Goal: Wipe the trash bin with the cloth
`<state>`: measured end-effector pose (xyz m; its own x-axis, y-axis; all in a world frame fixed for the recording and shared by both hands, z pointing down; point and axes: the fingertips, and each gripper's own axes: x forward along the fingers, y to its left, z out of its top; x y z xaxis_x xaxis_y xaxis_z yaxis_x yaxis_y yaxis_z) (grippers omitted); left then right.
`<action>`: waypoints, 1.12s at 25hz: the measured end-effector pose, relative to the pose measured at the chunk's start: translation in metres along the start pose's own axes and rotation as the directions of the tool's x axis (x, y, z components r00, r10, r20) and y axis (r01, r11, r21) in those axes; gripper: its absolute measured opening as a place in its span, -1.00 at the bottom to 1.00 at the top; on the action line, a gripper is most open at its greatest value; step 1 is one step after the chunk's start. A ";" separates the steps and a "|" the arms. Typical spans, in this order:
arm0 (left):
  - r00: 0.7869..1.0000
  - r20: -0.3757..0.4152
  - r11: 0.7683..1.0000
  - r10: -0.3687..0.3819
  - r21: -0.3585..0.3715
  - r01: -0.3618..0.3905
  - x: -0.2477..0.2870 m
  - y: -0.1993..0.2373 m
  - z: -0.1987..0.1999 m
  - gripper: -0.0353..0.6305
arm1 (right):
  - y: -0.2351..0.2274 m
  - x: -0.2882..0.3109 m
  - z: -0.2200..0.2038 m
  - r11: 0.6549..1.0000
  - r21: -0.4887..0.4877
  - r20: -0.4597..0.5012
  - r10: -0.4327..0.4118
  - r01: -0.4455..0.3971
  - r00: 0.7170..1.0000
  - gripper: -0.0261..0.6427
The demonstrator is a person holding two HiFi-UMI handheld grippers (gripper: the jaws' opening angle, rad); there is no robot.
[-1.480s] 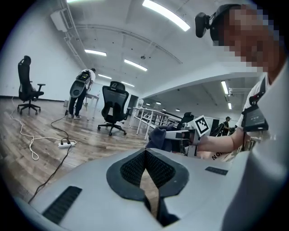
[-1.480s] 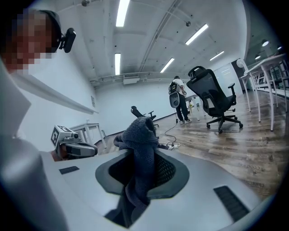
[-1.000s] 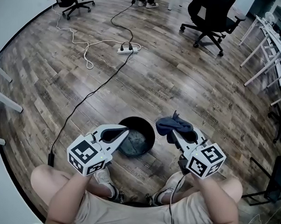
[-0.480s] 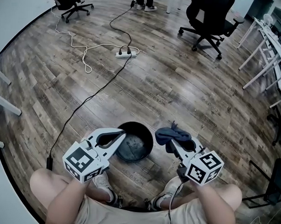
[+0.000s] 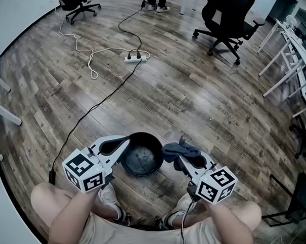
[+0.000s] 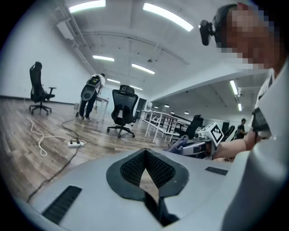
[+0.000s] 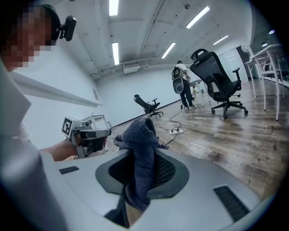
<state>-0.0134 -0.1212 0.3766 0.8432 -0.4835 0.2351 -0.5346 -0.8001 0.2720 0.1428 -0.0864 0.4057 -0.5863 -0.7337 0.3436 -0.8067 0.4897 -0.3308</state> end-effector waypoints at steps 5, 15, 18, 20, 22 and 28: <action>0.997 0.032 0.977 -0.072 -0.201 0.076 0.002 0.000 -0.008 -0.87 | -0.010 -0.001 -0.007 0.999 0.028 -0.008 -0.023 0.023 1.000 -0.68; 0.994 -0.077 0.993 -0.077 -0.097 0.069 -0.007 -0.016 -0.019 -0.87 | 0.009 0.008 0.003 0.999 -0.012 0.056 0.040 -0.039 0.998 -0.68; 0.991 -0.116 0.996 -0.061 -0.068 0.053 -0.006 -0.017 -0.029 -0.87 | 0.013 0.007 0.000 0.999 -0.015 0.061 0.051 -0.051 0.997 -0.68; 0.991 -0.119 0.996 -0.068 -0.072 0.060 -0.004 -0.017 -0.029 -0.87 | 0.015 0.009 0.002 0.997 -0.008 0.070 0.072 -0.072 0.995 -0.68; 0.990 -0.121 0.995 -0.073 -0.078 0.064 0.000 -0.019 -0.029 -0.87 | 0.017 0.009 0.004 0.995 -0.009 0.080 0.096 -0.096 0.992 -0.68; 0.985 -0.148 0.994 -0.086 -0.081 0.075 0.006 -0.022 -0.034 -0.87 | 0.029 0.006 0.017 0.989 -0.074 0.152 0.139 -0.129 0.979 -0.68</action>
<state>0.0020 -0.0943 0.4041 0.8684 -0.3548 0.3463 -0.4728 -0.8029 0.3631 0.1173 -0.0845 0.3831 -0.6746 -0.7214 0.1567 -0.7276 0.6137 -0.3066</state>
